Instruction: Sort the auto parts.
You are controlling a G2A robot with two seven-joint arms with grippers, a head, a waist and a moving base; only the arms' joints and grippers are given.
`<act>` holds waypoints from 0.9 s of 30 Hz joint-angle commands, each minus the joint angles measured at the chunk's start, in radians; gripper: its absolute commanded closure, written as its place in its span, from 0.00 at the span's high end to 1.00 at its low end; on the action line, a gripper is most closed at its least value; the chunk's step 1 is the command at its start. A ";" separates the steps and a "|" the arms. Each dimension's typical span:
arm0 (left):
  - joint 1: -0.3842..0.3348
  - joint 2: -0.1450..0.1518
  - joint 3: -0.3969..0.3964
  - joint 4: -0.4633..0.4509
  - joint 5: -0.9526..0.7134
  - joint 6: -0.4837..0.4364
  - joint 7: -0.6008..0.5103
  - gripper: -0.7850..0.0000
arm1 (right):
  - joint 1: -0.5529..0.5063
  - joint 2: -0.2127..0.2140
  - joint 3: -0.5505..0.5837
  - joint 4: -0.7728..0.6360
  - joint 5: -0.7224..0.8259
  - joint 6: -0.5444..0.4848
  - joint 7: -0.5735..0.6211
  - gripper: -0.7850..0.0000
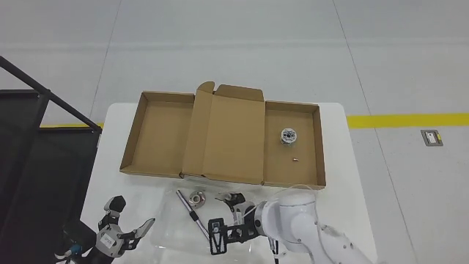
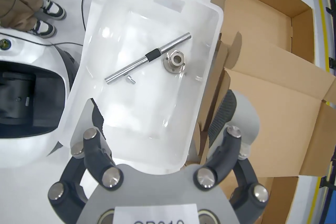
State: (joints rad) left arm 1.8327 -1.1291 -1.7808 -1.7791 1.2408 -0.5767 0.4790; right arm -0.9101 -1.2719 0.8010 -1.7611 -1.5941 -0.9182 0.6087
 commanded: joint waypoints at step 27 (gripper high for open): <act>0.000 0.000 0.000 0.000 0.000 0.000 0.000 1.00 | 0.245 -0.141 -0.329 0.373 -0.117 -0.057 -0.073 0.45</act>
State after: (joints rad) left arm 1.8327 -1.1291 -1.7808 -1.7791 1.2408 -0.5767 0.4790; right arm -0.6725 -1.4079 0.4763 -1.4023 -1.7140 -0.9722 0.5378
